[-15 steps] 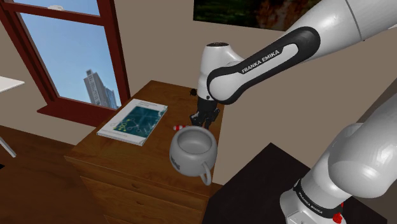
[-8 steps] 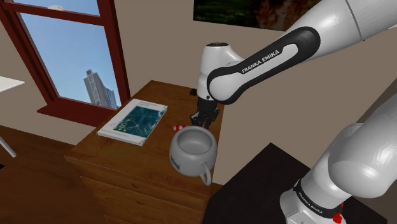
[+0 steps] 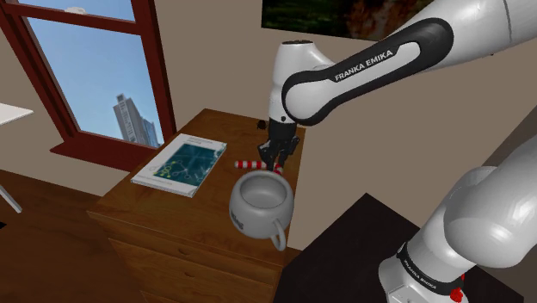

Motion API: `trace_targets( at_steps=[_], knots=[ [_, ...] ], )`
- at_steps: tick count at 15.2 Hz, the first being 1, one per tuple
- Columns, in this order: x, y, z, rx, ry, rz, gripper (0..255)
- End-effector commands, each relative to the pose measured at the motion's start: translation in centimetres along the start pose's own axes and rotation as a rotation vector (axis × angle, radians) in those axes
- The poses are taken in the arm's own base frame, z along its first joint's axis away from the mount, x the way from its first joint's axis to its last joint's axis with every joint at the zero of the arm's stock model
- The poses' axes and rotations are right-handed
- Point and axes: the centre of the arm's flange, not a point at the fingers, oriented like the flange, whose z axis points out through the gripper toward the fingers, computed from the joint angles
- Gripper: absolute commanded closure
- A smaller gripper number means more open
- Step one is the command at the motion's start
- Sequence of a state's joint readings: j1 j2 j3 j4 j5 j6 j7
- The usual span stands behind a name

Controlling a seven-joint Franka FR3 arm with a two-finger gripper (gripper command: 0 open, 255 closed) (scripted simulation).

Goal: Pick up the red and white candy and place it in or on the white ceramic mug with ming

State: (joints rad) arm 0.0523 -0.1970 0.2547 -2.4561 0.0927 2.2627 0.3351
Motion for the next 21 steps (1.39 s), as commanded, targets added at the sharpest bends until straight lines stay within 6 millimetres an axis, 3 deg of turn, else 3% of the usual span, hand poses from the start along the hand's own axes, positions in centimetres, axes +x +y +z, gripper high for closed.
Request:
trace_targets(
  at_steps=[1,21],
  knots=[
    [0.0,0.0,-1.1,0.0,0.0,0.0,255],
    [-0.1,-0.2,-11.7,0.0,0.0,0.0,255]
  ],
)
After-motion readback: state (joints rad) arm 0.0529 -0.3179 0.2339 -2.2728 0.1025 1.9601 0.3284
